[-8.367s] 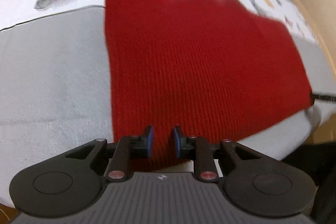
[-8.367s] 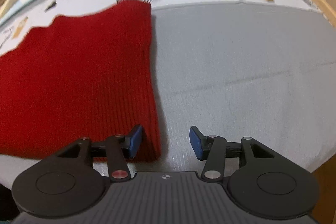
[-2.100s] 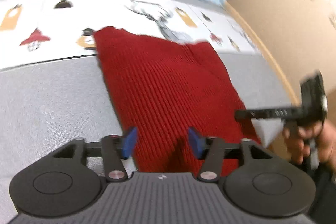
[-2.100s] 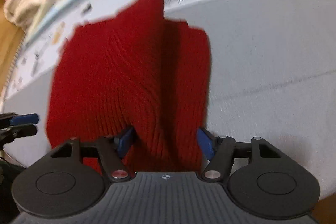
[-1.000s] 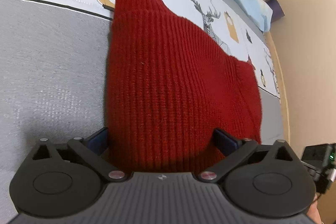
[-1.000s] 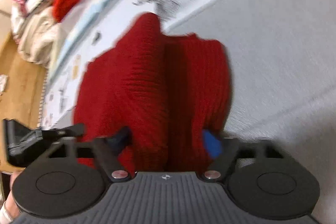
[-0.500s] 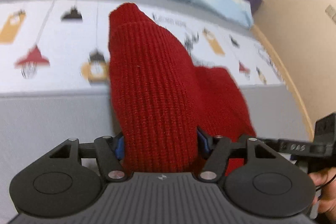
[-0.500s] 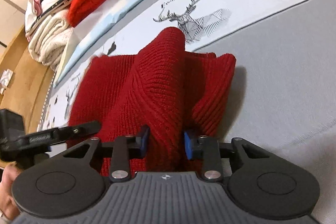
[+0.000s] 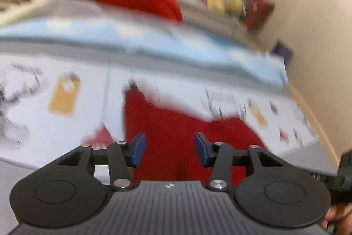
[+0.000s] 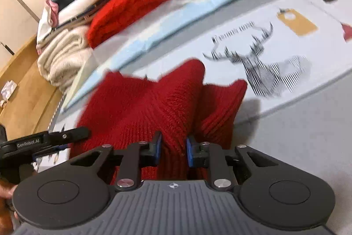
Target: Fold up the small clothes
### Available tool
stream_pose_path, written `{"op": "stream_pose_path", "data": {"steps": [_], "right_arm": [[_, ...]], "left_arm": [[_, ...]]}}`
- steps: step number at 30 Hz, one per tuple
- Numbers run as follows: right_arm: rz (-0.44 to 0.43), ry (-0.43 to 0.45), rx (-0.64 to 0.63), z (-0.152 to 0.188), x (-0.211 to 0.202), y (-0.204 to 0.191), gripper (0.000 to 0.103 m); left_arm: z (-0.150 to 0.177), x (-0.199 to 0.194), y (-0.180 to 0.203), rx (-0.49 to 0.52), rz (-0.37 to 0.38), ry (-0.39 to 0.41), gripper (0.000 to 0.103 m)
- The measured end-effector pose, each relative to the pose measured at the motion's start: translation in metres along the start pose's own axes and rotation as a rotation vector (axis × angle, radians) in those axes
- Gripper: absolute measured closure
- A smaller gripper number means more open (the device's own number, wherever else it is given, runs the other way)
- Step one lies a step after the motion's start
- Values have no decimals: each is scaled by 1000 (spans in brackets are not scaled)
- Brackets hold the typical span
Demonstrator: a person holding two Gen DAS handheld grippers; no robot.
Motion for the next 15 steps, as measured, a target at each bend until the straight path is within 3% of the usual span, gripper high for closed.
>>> {"op": "stream_pose_path", "data": {"steps": [2, 4, 7, 11, 13, 15], "right_arm": [[-22, 28, -44, -2, 3, -11, 81], [-7, -35, -63, 8, 16, -14, 73], [98, -85, -35, 16, 21, 2, 59], [65, -94, -4, 16, 2, 10, 54], [40, -177, 33, 29, 0, 14, 45], [45, -294, 56, 50, 4, 22, 45]], "left_arm": [[3, -2, -13, -37, -6, -42, 32], [15, 0, -18, -70, 39, -127, 32], [32, -1, -13, -14, 67, -235, 32], [62, 3, -9, 23, 105, -360, 32], [86, 11, -14, 9, 95, -450, 32], [110, 20, -21, -8, 51, -533, 27]]}}
Point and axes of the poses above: each gripper's, at about its wrist camera, not at the fingertips, and x roughly the way its jaws point, y to its right, z to its underside, the point moved 7 cm from there along x, roughly the way its jaws point, and after that the axes turned 3 degrees about x, right-handed, at the moved point
